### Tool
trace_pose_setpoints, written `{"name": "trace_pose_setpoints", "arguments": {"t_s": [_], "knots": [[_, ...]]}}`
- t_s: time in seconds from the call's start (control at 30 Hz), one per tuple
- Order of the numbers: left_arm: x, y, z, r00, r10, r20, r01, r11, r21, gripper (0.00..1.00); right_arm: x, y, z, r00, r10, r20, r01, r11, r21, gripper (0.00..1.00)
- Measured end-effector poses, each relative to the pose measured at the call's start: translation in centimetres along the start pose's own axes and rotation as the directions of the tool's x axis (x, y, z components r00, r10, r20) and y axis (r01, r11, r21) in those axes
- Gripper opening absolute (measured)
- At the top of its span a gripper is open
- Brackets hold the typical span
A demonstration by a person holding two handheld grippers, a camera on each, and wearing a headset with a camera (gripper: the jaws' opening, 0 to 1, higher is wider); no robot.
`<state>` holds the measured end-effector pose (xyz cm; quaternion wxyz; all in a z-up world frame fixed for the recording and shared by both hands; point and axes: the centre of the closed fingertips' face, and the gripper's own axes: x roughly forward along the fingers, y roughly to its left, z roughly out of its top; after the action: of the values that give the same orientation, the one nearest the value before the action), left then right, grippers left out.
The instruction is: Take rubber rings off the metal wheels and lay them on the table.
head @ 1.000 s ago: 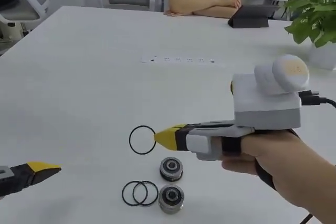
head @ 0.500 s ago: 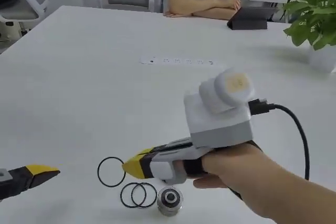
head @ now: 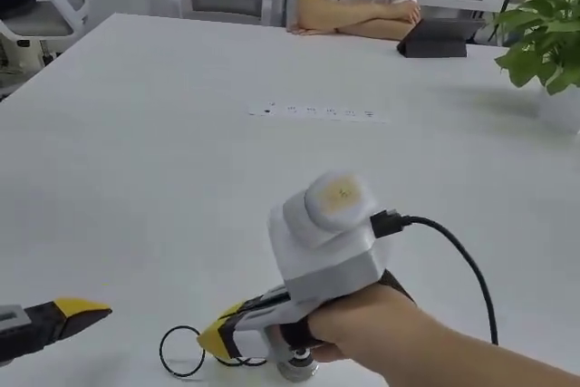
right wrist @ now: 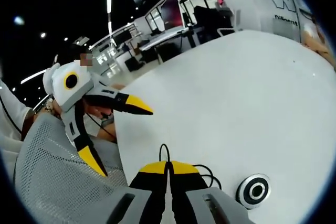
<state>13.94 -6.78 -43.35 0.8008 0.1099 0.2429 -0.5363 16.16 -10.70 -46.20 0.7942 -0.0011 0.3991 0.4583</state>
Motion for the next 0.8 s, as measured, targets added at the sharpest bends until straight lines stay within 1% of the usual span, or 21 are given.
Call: {"name": "trace_pose_setpoints", "arguments": {"t_s": [0.1, 0.27, 0.33, 0.37, 0.47, 0.57, 0.67, 0.73, 0.8], "knots": [[0.1, 0.1, -0.2, 1.0000, -0.001, -0.006, 0.001, 1.000, 0.000, 0.70, 0.3, -0.7, -0.6, 0.9984, -0.044, -0.036, 0.042, 0.998, -0.053, 0.00], [0.2, 0.2, 0.0, 1.0000, -0.002, -0.006, 0.002, 1.000, 0.000, 0.69, 1.0, -1.0, -1.3, 0.9960, -0.070, -0.055, 0.067, 0.995, -0.069, 0.00], [0.3, 0.2, -0.1, 1.0000, -0.002, -0.009, 0.002, 1.000, 0.002, 0.69, 1.2, -1.3, -1.9, 0.9926, -0.097, -0.074, 0.090, 0.992, -0.093, 0.00], [0.3, 0.2, -0.1, 0.9999, -0.003, -0.011, 0.003, 1.000, 0.003, 0.69, 1.1, -1.0, -1.6, 0.9947, -0.086, -0.056, 0.081, 0.993, -0.091, 0.00], [0.3, 0.2, -0.2, 0.9999, -0.004, -0.015, 0.004, 1.000, 0.003, 0.69, 1.1, -1.2, -1.6, 0.9940, -0.091, -0.061, 0.086, 0.993, -0.086, 0.00], [0.3, 0.2, -0.1, 0.9999, -0.004, -0.014, 0.004, 1.000, 0.007, 0.69, 0.9, -1.3, -1.4, 0.9931, -0.106, -0.050, 0.101, 0.991, -0.090, 0.01], [0.2, 0.3, 0.1, 1.0000, -0.001, -0.008, 0.001, 1.000, 0.005, 0.69, 0.1, -0.9, -0.4, 0.9957, -0.090, -0.025, 0.087, 0.992, -0.094, 0.00], [0.1, 0.4, 0.2, 1.0000, -0.003, -0.007, 0.003, 1.000, 0.003, 0.69, -0.3, -0.9, 0.3, 0.9954, -0.095, -0.011, 0.094, 0.990, -0.101, 0.02], [0.1, 0.5, 0.2, 0.9999, -0.003, -0.013, 0.004, 1.000, 0.008, 0.69, -1.2, -1.2, 1.4, 0.9944, -0.103, 0.022, 0.105, 0.989, -0.103, 0.02]]}}
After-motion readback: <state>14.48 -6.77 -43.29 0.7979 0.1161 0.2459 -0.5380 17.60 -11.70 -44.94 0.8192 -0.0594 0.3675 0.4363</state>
